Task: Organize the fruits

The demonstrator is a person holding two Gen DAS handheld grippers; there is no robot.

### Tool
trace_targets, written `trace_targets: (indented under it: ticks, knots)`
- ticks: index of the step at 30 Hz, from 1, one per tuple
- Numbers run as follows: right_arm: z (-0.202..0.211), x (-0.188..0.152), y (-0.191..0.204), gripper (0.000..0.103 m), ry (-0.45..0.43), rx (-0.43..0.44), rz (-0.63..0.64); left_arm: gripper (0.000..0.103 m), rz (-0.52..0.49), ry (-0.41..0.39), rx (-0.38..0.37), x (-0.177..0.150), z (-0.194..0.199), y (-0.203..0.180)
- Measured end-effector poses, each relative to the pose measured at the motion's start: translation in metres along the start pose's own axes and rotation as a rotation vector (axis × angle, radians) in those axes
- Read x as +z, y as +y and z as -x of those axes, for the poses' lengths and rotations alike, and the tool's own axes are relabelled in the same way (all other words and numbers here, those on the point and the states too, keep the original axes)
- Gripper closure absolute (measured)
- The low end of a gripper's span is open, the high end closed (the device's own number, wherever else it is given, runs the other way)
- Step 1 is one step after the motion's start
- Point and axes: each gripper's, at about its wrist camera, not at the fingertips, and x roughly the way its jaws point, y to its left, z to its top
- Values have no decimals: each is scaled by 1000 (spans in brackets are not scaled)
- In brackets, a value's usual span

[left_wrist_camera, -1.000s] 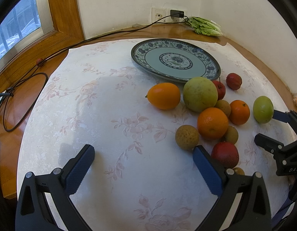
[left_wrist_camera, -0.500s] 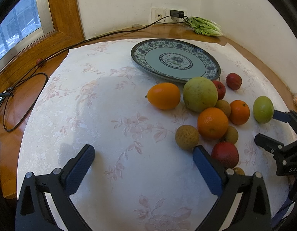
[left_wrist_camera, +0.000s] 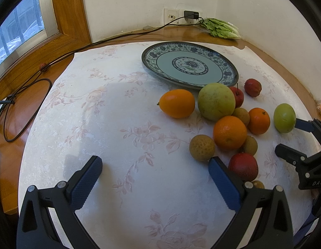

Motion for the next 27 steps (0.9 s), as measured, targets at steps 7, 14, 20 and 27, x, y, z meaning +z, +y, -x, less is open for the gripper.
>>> trace_targets:
  ticks: [7,14,20,27]
  knots:
    - [0,-1,-5,0,6,3,-3,0,0,2,3,0,0,0]
    - [11,6,-14,8,-6,59,-56,2,10,-19,-2,3,12,-7]
    - [26,15,-20,11,-58,54,-37,20,-43,-53,2,9,18,-20]
    - [20,19,-23,20,-42,75,-34,44,-23,-32,-55,11,9,-18]
